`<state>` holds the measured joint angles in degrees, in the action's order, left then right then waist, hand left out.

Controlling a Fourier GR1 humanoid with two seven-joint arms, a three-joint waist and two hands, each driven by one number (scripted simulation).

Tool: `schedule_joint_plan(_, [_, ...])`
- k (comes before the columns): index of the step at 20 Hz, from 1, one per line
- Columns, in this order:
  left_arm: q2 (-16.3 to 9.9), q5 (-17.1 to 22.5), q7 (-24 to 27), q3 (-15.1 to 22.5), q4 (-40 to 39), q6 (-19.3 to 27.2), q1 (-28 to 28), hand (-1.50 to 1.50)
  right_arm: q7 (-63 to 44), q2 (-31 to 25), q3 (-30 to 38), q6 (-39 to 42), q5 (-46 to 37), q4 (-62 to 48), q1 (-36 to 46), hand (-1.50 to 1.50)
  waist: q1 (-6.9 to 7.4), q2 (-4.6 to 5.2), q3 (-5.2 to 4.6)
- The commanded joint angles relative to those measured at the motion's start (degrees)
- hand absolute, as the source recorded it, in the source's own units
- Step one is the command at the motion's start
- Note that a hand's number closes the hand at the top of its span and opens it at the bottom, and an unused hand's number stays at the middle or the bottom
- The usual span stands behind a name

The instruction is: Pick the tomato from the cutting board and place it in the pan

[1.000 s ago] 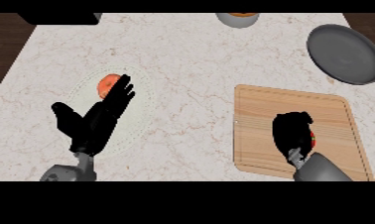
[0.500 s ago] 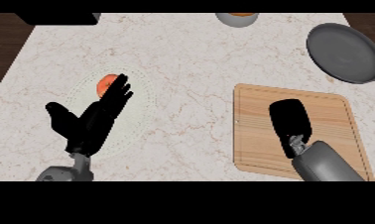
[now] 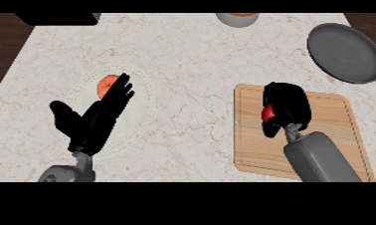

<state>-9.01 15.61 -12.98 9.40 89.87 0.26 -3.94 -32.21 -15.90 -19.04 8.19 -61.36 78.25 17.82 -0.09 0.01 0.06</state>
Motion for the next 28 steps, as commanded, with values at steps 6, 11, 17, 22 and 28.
schedule_joint_plan(6, [-0.7,0.3,-0.8,-1.8,-1.2,-0.5,-1.7,0.00,-1.9,3.3,5.8,-16.4,-1.1,13.6,-0.5,1.50,-0.68,-0.25,-0.04])
schedule_joint_plan(11, [0.4,0.4,-0.4,-0.6,1.7,-0.5,1.0,0.00,4.3,3.0,16.6,-19.6,12.0,14.6,2.0,1.50,0.21,-0.08,0.01])
schedule_joint_plan(17, [-0.5,0.5,-0.4,-1.2,1.6,-2.7,1.8,0.00,16.4,-1.3,27.8,-21.5,24.6,5.2,2.0,1.50,0.39,0.09,-0.01])
schedule_joint_plan(22, [0.6,-0.3,1.5,-2.8,-3.6,-3.1,-1.4,0.00,24.2,-3.9,29.7,-28.5,18.6,-12.4,7.1,1.50,0.74,0.34,-0.03])
schedule_joint_plan(28, [1.3,-0.9,0.0,-2.0,-1.6,-2.5,-0.9,0.00,36.7,-7.3,36.0,-38.1,20.2,-33.8,15.9,1.50,1.67,0.63,0.05])
